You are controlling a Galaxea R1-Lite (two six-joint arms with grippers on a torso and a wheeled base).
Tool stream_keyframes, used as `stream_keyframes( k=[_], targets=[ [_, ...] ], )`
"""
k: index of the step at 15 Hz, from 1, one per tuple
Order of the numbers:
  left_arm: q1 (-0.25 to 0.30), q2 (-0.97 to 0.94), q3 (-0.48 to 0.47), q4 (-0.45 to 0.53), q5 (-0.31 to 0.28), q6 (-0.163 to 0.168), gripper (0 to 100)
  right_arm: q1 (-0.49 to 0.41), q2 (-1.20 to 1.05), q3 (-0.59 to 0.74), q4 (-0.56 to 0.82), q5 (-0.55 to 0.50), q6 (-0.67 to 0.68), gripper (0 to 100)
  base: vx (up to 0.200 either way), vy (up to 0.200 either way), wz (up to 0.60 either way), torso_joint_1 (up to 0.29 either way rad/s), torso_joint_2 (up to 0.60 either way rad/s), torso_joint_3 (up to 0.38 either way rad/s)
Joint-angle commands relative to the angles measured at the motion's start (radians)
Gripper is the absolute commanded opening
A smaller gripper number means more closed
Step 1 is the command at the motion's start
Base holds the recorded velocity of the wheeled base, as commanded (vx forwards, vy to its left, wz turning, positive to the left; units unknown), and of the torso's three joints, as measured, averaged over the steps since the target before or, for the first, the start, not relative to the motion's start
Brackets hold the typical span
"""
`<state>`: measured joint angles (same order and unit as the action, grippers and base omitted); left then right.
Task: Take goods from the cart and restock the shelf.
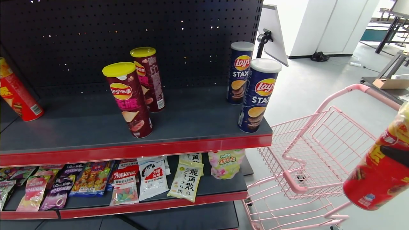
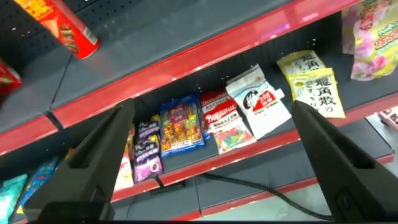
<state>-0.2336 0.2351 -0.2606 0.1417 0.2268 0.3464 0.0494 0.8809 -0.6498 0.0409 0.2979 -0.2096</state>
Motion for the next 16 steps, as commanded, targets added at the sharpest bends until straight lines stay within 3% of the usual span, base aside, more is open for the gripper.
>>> stream_keyframes(
  k=[1,3,7,9,11,16],
  targets=[
    [0.0,0.006,0.0,-0.001,0.0,0.013,100,0.061,0.078,-0.022,-0.003,-0.003,-0.017,0,0.0,0.0,0.0,0.0,0.0,0.0],
    [0.0,0.006,0.0,-0.002,0.0,0.025,100,0.101,0.132,-0.053,-0.01,-0.002,-0.013,0,0.0,0.0,0.0,0.0,0.0,0.0],
    [0.0,0.01,-0.006,-0.002,0.002,0.026,100,0.118,0.162,0.015,-0.151,0.01,-0.005,0,0.0,0.0,0.0,0.0,0.0,0.0],
    [0.0,0.016,-0.009,-0.005,0.0,0.026,100,0.116,0.127,0.029,-0.148,0.141,0.019,0,0.0,0.0,0.0,0.0,0.0,0.0],
    [0.0,0.016,-0.009,-0.005,0.0,0.026,100,0.113,0.115,0.055,-0.153,0.176,0.021,0,0.0,0.0,0.0,0.0,0.0,0.0],
    [-0.001,0.013,-0.009,-0.005,-0.001,0.026,100,0.129,0.041,0.124,-0.15,0.176,0.021,0,0.0,0.2,0.0,0.005,0.0,0.0]
  ],
)
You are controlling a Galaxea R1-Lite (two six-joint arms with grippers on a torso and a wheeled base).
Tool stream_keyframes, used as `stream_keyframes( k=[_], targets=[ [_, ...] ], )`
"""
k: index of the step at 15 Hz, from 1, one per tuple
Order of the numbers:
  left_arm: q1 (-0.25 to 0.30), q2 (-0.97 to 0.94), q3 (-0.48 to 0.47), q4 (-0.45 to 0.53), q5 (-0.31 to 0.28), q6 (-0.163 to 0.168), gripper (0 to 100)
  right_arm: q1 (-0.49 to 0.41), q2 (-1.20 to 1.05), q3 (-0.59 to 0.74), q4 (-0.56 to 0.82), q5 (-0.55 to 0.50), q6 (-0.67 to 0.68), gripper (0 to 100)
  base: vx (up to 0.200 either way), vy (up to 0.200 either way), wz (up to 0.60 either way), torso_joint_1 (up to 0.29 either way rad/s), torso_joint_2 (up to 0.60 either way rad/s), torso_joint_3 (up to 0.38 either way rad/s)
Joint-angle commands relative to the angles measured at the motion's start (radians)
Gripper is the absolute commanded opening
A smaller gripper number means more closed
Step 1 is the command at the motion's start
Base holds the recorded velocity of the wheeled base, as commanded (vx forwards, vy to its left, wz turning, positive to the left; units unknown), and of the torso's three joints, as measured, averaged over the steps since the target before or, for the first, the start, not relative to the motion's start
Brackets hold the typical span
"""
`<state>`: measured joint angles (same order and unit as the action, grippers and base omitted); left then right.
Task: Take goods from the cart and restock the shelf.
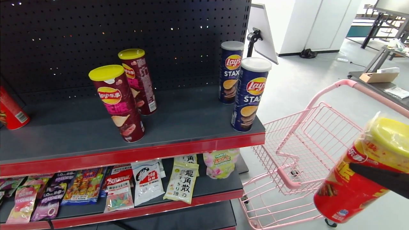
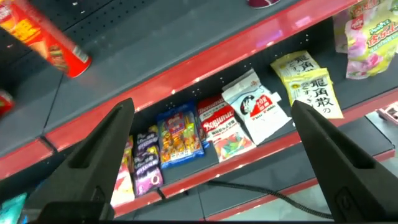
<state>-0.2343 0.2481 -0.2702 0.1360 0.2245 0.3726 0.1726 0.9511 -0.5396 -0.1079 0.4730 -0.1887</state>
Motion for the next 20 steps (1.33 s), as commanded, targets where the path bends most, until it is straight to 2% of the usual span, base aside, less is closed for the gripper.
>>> stream_keyframes(
  k=[1,13,15,20],
  targets=[
    [0.0,-0.001,0.0,0.001,0.001,0.0,100,0.022,-0.038,0.021,-0.001,0.001,0.0,0,0.0,0.2,0.0,0.002,0.0,0.012],
    [0.0,-0.007,0.0,0.001,0.001,0.0,100,0.065,-0.084,0.07,0.004,-0.005,-0.04,0,0.0,0.2,0.0,0.001,0.0,0.004],
    [0.0,-0.007,-0.001,0.001,0.001,0.0,100,0.105,-0.083,0.069,-0.001,-0.014,-0.04,0,0.0,0.2,0.0,0.002,0.0,0.002],
    [0.0,-0.007,-0.004,-0.001,0.001,0.0,100,0.113,-0.069,0.058,-0.003,-0.083,-0.046,0,0.0,0.2,0.0,0.004,0.0,0.001]
  ],
)
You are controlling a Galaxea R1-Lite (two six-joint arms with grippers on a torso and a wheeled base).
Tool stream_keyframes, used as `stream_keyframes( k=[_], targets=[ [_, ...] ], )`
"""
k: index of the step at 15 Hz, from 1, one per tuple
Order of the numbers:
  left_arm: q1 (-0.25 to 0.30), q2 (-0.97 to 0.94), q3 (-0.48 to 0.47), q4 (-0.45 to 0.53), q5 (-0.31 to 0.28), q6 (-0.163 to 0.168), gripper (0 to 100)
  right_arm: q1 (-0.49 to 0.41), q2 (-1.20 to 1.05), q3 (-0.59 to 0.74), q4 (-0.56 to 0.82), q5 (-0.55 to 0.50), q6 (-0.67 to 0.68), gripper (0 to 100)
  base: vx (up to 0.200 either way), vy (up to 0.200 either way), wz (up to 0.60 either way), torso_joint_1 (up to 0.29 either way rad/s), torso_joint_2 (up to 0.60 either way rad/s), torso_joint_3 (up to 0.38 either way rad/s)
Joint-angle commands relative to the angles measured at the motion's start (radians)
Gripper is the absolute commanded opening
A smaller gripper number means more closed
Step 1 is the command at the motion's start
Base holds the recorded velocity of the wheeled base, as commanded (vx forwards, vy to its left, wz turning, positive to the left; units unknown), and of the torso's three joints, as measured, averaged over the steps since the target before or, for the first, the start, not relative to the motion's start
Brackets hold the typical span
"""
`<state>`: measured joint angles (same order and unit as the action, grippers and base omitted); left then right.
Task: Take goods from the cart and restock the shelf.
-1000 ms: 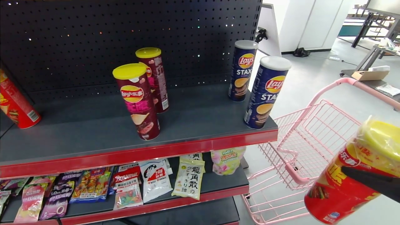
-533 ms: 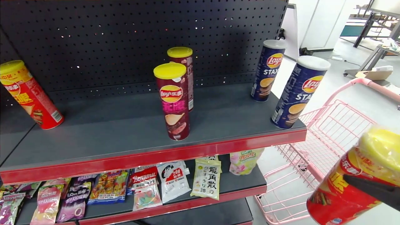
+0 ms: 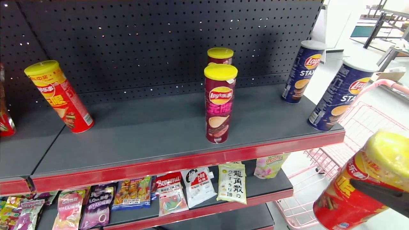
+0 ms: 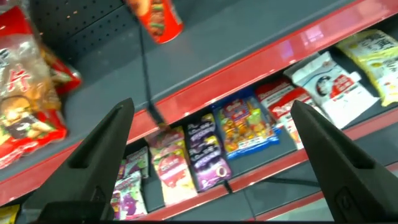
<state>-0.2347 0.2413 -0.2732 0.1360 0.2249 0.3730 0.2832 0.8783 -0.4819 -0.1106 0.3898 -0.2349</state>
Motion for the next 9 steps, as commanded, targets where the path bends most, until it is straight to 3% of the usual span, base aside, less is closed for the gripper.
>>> stream_keyframes(
  k=[1,9],
  targets=[
    [0.0,0.001,-0.001,-0.001,0.001,0.0,100,0.002,0.004,0.002,0.0,0.001,-0.004,0,0.0,0.2,0.0,0.002,0.0,0.007],
    [0.0,0.001,-0.003,-0.001,0.001,0.0,100,0.005,-0.007,0.005,0.003,0.003,-0.006,0,0.0,0.2,0.0,0.004,0.0,0.003]
  ],
)
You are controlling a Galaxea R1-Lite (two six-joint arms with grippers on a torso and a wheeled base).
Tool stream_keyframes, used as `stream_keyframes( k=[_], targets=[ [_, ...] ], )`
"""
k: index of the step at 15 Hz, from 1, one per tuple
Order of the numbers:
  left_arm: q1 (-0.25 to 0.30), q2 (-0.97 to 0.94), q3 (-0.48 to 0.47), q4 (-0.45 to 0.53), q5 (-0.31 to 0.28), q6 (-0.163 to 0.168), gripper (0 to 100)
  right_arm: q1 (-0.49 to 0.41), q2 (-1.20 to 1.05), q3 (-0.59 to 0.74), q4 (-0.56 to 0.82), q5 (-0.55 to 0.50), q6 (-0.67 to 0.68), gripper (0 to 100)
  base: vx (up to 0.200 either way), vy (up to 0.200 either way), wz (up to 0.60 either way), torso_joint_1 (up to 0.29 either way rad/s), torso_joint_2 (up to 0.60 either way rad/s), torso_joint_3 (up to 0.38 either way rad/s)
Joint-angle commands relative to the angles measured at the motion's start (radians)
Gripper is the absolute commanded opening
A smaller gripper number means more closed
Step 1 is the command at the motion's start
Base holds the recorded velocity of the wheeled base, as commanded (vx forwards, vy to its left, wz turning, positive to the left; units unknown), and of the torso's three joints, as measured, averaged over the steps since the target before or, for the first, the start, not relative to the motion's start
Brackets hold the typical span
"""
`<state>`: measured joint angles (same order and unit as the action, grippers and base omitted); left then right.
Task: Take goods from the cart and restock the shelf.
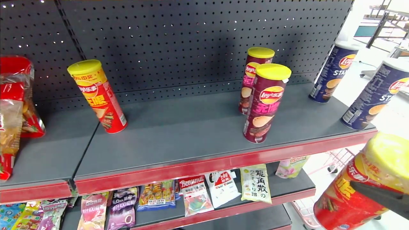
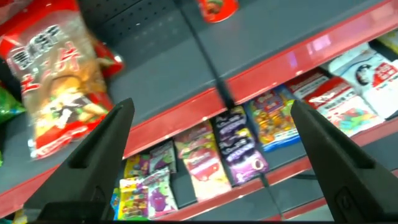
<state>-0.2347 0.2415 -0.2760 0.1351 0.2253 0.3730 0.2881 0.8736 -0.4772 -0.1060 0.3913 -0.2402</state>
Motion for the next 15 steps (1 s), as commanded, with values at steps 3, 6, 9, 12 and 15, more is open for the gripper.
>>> stream_keyframes(
  k=[3,6,9,12,15],
  targets=[
    [0.0,0.001,0.0,0.0,0.0,0.0,100,0.0,-0.004,0.002,-0.001,0.0,-0.001,0,0.0,0.2,0.0,0.007,0.01,-0.001],
    [0.0,0.001,0.0,0.0,0.0,0.001,100,0.002,-0.004,0.002,-0.001,0.0,-0.002,0,0.0,0.2,0.0,0.001,0.0,0.005],
    [0.0,0.001,-0.002,0.0,0.0,0.001,100,0.002,-0.004,0.003,-0.001,0.0,-0.019,0,0.0,0.2,0.0,0.002,0.0,0.001],
    [0.0,0.001,-0.002,0.0,0.0,0.001,100,0.002,-0.004,0.002,-0.001,-0.003,-0.022,0,0.0,0.067,0.0,0.002,0.0,0.001],
    [0.0,-0.001,-0.002,0.0,0.0,0.021,100,0.002,-0.004,0.003,-0.001,-0.005,-0.028,0,0.0,0.0,0.0,0.0,0.0,0.0]
  ],
)
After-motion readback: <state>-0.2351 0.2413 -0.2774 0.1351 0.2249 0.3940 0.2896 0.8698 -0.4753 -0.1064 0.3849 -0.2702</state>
